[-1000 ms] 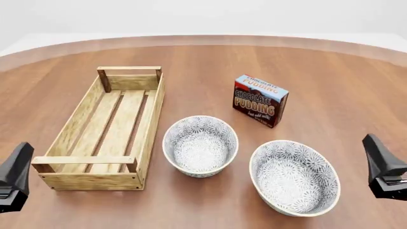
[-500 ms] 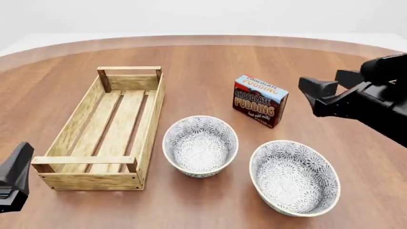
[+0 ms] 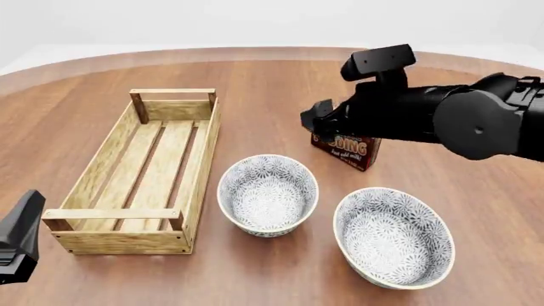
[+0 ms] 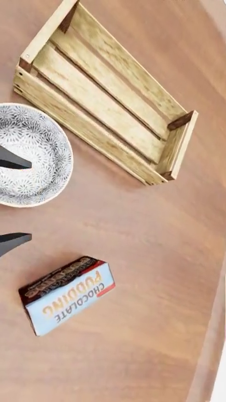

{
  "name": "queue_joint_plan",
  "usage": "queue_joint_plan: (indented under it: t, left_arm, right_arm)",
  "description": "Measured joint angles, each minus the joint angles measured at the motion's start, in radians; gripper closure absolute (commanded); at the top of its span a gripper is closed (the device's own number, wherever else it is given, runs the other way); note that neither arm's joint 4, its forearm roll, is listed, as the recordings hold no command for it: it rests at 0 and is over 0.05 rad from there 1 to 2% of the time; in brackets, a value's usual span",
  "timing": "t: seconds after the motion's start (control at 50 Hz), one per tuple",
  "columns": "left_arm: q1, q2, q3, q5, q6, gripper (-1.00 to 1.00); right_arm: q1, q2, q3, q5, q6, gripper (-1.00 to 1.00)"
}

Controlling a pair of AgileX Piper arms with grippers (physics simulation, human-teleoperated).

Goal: Stack the left bowl on the right bowl and place them in the tray.

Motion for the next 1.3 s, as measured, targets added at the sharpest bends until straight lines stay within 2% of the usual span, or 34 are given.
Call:
queue_joint_plan:
  t: [0.28,0.7,1.3]
  left_arm:
    - [0.000,0.000,0.000,0.000,0.000,-1.00]
    - [0.000,0.000,0.000,0.000,0.000,-1.00]
    - [0.000,0.000,0.000,0.000,0.000,-1.00]
  right_arm:
    - [0.071,0.168,-0.058,0.048,0.042,-1.00]
    - [0.061,0.254,-0.065,0.052,0.051,-1.00]
    - [0.066,0.352,-0.023,-0.034,0.081,-1.00]
